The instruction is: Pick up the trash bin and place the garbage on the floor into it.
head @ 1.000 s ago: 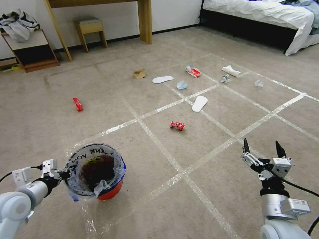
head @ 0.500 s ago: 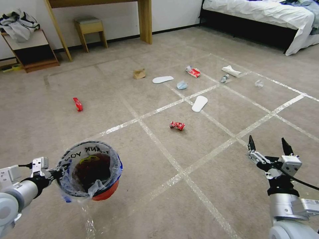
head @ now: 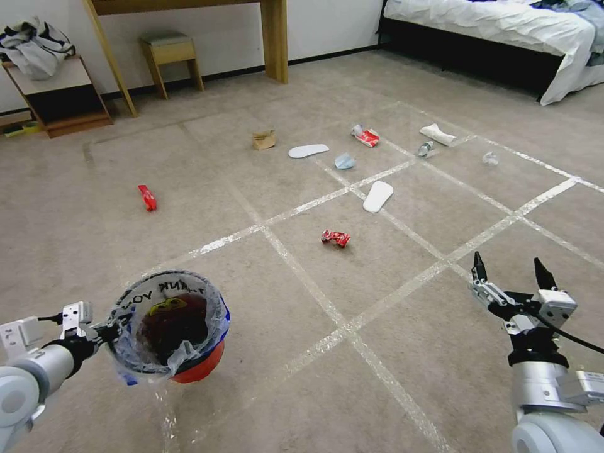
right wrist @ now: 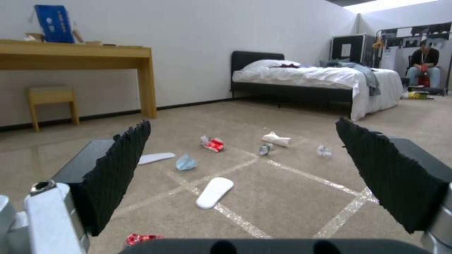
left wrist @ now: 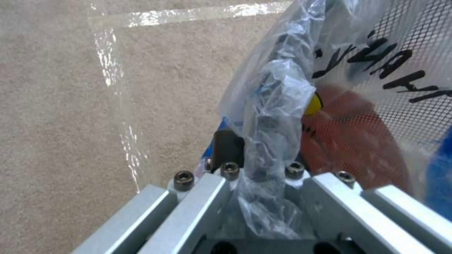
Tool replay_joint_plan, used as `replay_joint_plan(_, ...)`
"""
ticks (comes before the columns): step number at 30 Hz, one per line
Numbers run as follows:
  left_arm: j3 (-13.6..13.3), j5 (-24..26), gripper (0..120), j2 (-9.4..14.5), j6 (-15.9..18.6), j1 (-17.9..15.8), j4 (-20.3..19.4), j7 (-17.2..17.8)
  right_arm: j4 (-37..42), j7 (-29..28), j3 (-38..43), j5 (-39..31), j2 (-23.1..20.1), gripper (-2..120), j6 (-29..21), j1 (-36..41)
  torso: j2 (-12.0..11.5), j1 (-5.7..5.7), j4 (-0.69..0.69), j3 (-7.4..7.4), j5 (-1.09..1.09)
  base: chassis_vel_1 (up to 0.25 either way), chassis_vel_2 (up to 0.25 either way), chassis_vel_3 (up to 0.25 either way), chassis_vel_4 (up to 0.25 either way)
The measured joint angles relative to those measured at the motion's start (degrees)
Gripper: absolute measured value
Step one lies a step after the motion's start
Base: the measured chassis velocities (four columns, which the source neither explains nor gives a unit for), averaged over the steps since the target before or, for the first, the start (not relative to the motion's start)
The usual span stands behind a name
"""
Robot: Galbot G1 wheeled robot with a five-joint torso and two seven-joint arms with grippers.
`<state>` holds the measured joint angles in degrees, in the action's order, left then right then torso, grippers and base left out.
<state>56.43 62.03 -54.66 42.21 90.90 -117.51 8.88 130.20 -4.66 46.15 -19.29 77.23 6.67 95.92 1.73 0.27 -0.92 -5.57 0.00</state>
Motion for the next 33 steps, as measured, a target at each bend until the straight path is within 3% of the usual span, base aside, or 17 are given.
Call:
replay_joint_plan(17,-0.02,-0.29,2,-0.72,-0.07,-0.39,0.42,-0.1,-1.17,2.56,0.59,2.35,0.6,100,1.4,-0.58,0.0,0.0,0.0,0.01,0.0,-0.011,0.007,0.01,-0.008)
replay_joint_plan(33,-0.56,-0.41,2,-0.69,-0.09,-1.71,1.71,-0.4,-1.94,3.28,0.03,4.25,1.74,100,1.43,-0.85,-0.01,0.0,0.0,0.0,0.0,-0.144,0.143,0.141,-0.147)
